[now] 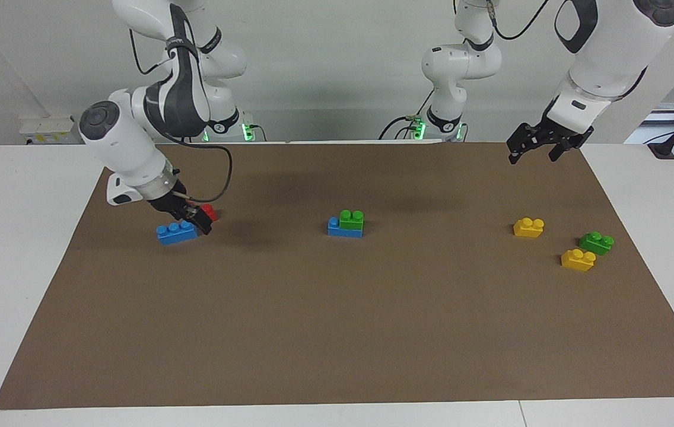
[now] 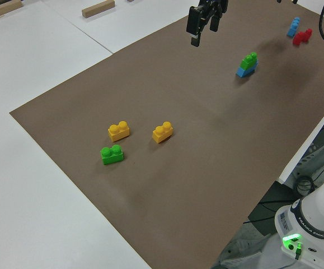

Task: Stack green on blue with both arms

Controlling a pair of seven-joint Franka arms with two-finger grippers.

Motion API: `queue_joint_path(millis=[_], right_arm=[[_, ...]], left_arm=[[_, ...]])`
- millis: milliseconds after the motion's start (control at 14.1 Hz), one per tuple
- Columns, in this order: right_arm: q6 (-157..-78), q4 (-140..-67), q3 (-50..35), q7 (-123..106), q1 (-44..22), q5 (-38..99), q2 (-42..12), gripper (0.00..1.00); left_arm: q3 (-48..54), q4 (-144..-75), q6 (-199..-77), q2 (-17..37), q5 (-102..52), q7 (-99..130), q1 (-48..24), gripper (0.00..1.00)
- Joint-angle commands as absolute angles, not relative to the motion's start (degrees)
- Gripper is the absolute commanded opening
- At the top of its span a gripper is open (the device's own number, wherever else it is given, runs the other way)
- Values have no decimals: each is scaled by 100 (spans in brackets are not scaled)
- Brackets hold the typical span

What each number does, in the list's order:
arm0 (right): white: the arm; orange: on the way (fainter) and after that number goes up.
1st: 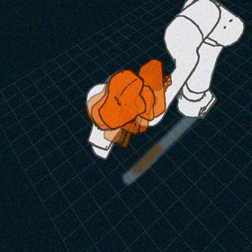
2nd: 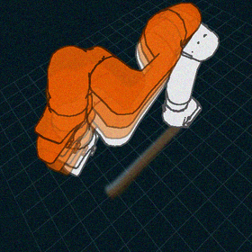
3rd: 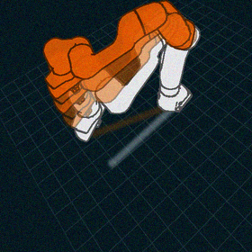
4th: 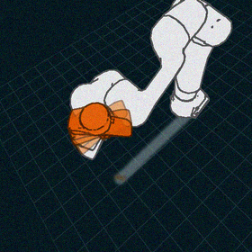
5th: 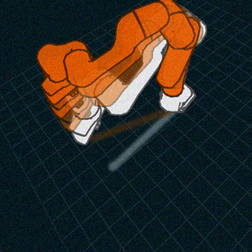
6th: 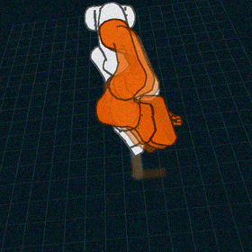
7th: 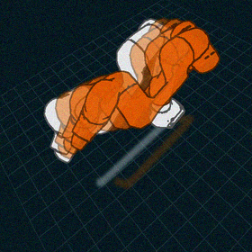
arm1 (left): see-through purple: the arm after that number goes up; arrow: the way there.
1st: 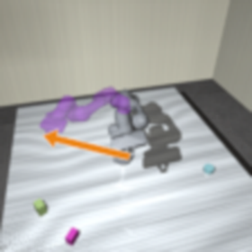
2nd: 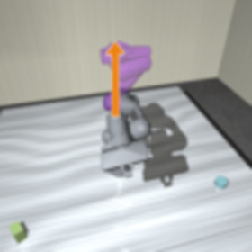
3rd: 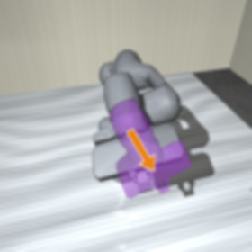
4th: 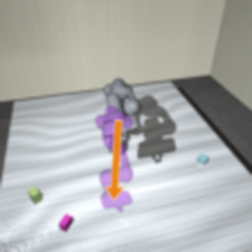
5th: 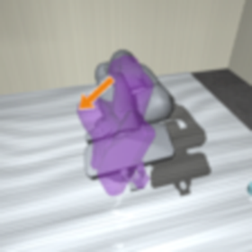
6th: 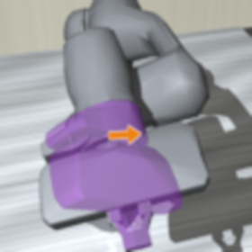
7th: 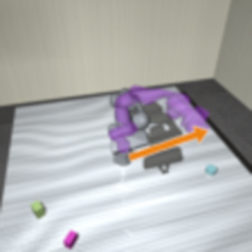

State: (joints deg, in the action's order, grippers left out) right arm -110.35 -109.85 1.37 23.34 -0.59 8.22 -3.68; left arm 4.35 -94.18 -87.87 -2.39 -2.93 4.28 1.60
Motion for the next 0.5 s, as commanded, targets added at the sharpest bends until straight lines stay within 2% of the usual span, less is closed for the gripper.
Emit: queue_joint_path(millis=[0,214,427], right_arm=[[-10478,-10907,79,1663,298,694,121,100],[-9933,-10662,79,1091,378,502,413,100],[-9449,-10205,62,889,316,299,431,100]], left_arm=[[457,-9176,-8561,-264,-431,325,246,100],[483,-9167,-8552,-272,-378,308,211,100],[519,-9167,-8525,-272,-360,290,193,100]])
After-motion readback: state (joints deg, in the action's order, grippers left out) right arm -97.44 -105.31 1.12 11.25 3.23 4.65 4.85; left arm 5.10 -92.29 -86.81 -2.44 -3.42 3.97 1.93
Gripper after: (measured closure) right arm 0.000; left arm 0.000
